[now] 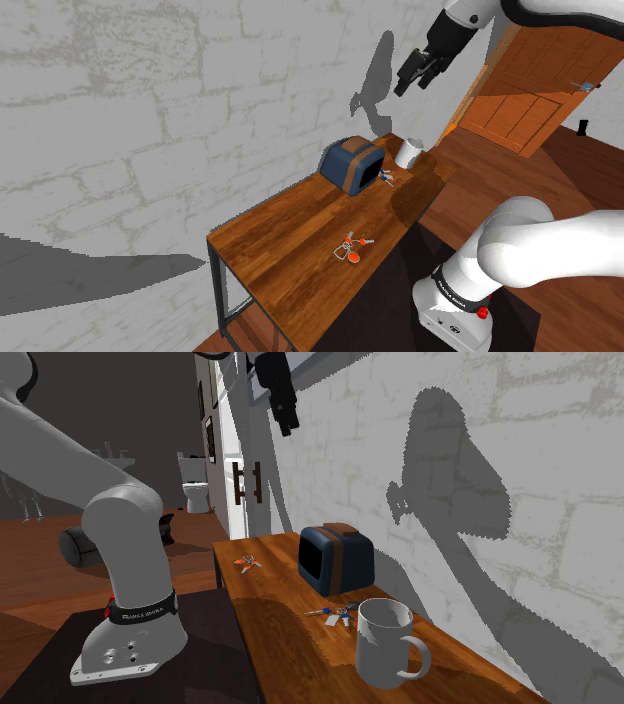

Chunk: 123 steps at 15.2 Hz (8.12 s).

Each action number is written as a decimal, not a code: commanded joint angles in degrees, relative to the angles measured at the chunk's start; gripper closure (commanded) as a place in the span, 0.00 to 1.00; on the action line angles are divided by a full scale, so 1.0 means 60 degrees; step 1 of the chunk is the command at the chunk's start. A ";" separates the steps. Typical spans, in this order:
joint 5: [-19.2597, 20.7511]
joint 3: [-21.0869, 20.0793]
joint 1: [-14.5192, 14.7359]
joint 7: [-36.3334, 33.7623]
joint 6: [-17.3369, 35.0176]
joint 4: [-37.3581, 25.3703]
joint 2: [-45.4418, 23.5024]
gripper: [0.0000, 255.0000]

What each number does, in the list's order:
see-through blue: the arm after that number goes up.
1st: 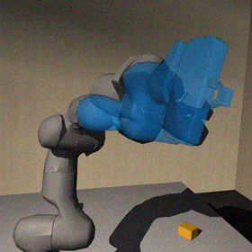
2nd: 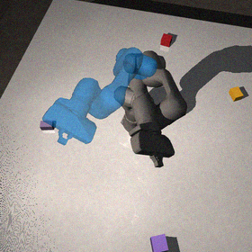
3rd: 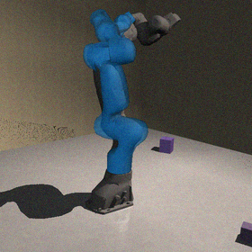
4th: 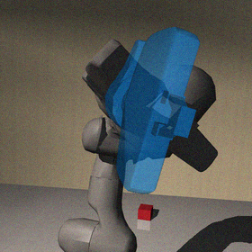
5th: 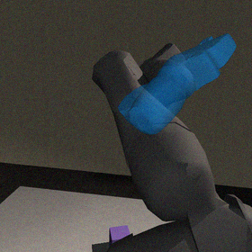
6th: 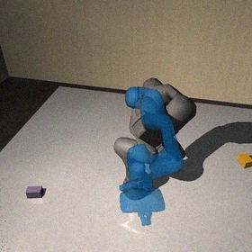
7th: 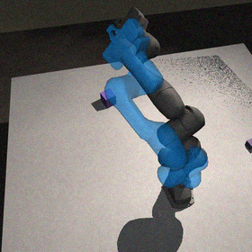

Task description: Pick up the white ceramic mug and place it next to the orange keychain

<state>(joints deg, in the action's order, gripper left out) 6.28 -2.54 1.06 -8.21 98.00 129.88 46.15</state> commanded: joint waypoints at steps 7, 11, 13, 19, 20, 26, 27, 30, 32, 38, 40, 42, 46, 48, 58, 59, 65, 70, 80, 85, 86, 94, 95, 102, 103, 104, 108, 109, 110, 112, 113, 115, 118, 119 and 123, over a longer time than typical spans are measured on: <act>0.0420 0.1018 -0.0416 0.0580 0.1216 0.1024 -0.0211 0.00; 0.0696 0.1718 -0.0716 0.0973 0.2068 0.1528 -0.0568 0.00; 0.0825 0.2077 -0.0862 0.1173 0.2506 0.1724 -0.0814 0.00; 0.1114 0.3179 -0.1253 0.1813 0.3860 0.2075 -0.1828 0.00; 0.1141 0.3370 -0.1303 0.1928 0.4089 0.2099 -0.2036 0.00; 0.1069 0.4550 -0.1483 0.2724 0.5453 0.2031 -0.3503 0.00; 0.1003 0.4754 -0.1488 0.2884 0.5674 0.1986 -0.3782 0.00; 0.0670 0.5380 -0.1452 0.3439 0.6320 0.1791 -0.4680 0.00; 0.0304 0.5803 -0.1389 0.3892 0.6726 0.1613 -0.5331 0.00; -0.0209 0.6084 -0.1227 0.4312 0.7518 0.1714 -0.6104 0.00; -0.0419 0.6152 -0.1162 0.4464 0.7793 0.1758 -0.6368 0.00; -0.0483 0.6168 -0.1145 0.4511 0.7872 0.1770 -0.6445 0.00; -0.0485 0.6168 -0.1145 0.4512 0.7872 0.1769 -0.6447 0.00; -0.0484 0.6168 -0.1145 0.4511 0.7870 0.1768 -0.6445 0.00; -0.0485 0.6168 -0.1145 0.4512 0.7872 0.1769 -0.6447 1.00; -0.0399 0.6142 -0.1166 0.4445 0.7730 0.1718 -0.6342 1.00; -0.0004 0.5974 -0.1272 0.4133 0.6880 0.1367 -0.5777 1.00; 0.0201 0.5833 -0.1333 0.3958 0.6178 0.1019 -0.5388 1.00; 0.0402 0.5574 -0.1391 0.3754 0.4809 0.0178 -0.4818 1.00; 0.0435 0.5462 -0.1392 0.3701 0.4143 -0.0313 -0.4632 1.00; 0.0438 0.5442 -0.1391 0.3694 0.4011 -0.0417 -0.4602 1.00; 0.0708 0.4935 -0.1429 0.3147 0.3273 -0.0377 -0.3827 1.00; 0.0812 0.4728 -0.1456 0.2899 0.3228 -0.0091 -0.3510 1.00; 0.1033 0.3273 -0.1534 0.1332 0.2742 0.1638 -0.1475 1.00; 0.1004 0.3064 -0.1519 0.1122 0.2652 0.1845 -0.1207 1.00; 0.0962 0.2856 -0.1494 0.0913 0.2558 0.2043 -0.0944 1.00; 0.0672 0.2007 -0.1320 0.0085 0.2146 0.2727 0.0041 1.00; 0.0572 0.1790 -0.1255 -0.0124 0.2036 0.2871 0.0269 1.00; 0.0463 0.1572 -0.1182 -0.0334 0.1925 0.3004 0.0487 1.00; 0.0219 0.1128 -0.1013 -0.0760 0.1701 0.3234 0.0896 1.00; 0.0083 0.0902 -0.0919 -0.0976 0.1589 0.3332 0.1084 1.00; -0.0209 0.0442 -0.0713 -0.1414 0.1369 0.3491 0.1423 1.00; -0.0692 -0.0267 -0.0370 -0.2089 0.1057 0.3638 0.1831 1.00; -0.0861 -0.0507 -0.0248 -0.2320 0.0960 0.3663 0.1937 1.00; -0.1566 -0.1486 0.0235 -0.3255 0.0624 0.3638 0.2207 1.00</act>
<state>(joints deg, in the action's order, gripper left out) -1.95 -9.94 1.69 -26.19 102.14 151.46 58.82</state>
